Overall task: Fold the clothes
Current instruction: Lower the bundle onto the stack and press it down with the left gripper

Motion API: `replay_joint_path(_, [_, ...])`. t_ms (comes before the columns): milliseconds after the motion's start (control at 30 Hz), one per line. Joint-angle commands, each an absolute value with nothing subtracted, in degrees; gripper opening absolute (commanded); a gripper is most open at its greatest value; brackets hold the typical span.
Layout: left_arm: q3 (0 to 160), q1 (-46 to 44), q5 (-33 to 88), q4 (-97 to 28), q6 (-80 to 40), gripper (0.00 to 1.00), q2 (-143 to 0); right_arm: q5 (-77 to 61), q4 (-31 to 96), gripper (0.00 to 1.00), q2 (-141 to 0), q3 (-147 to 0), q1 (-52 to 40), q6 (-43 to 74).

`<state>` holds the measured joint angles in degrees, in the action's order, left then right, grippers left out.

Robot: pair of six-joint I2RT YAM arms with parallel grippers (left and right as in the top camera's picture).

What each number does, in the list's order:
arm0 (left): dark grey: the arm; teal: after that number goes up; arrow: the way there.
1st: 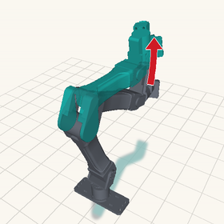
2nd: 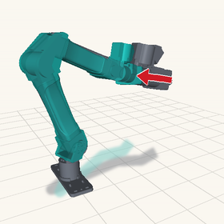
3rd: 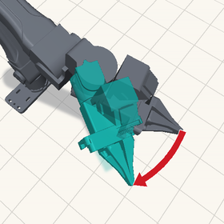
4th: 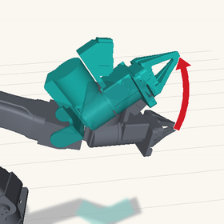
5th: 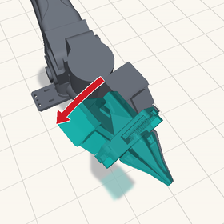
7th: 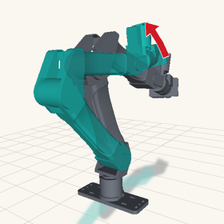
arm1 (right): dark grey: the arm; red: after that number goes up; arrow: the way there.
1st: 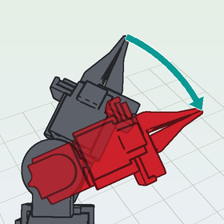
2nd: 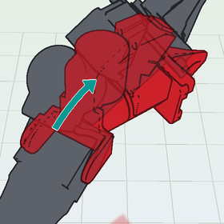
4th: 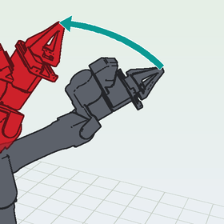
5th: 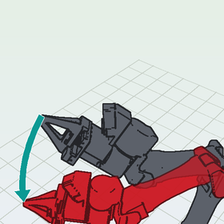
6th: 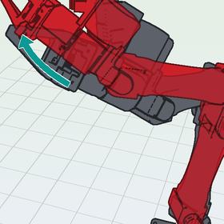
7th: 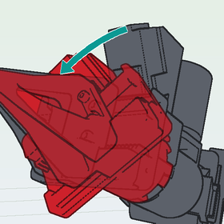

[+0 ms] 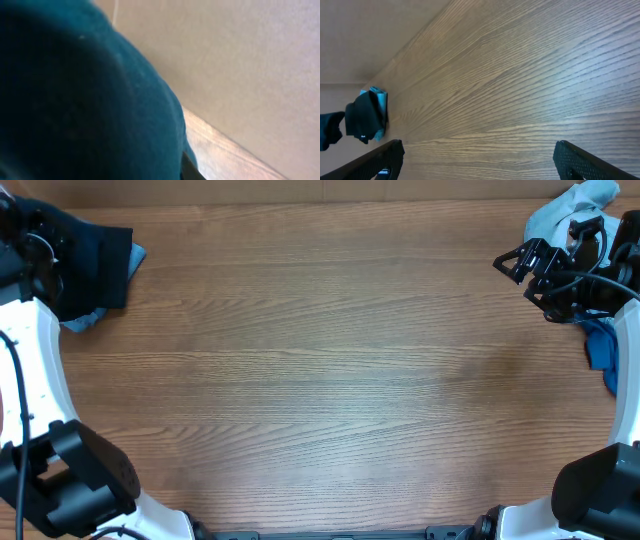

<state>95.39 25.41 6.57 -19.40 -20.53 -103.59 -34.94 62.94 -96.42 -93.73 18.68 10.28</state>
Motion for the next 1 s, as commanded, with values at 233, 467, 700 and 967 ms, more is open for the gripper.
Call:
replay_joint_path(233, [97.03,29.28,5.98,-11.16,-17.98,0.16,-111.61,-34.52,65.82,1.0,-96.44,-94.26,18.83,10.04])
replay_joint_path(467, [97.03,29.52,6.2,-8.6,-16.73,0.17,-114.48,-34.54,67.44,1.0,-96.44,-94.26,18.81,10.07])
replay_joint_path(700, [97.03,29.28,10.59,-4.16,-19.77,0.18,-118.41,-34.54,69.34,1.0,-96.44,-94.26,18.81,10.07])
replay_joint_path(967, [97.67,27.99,13.63,-1.5,-24.45,0.15,-118.78,-34.54,69.56,1.0,-96.44,-94.26,18.7,10.07])
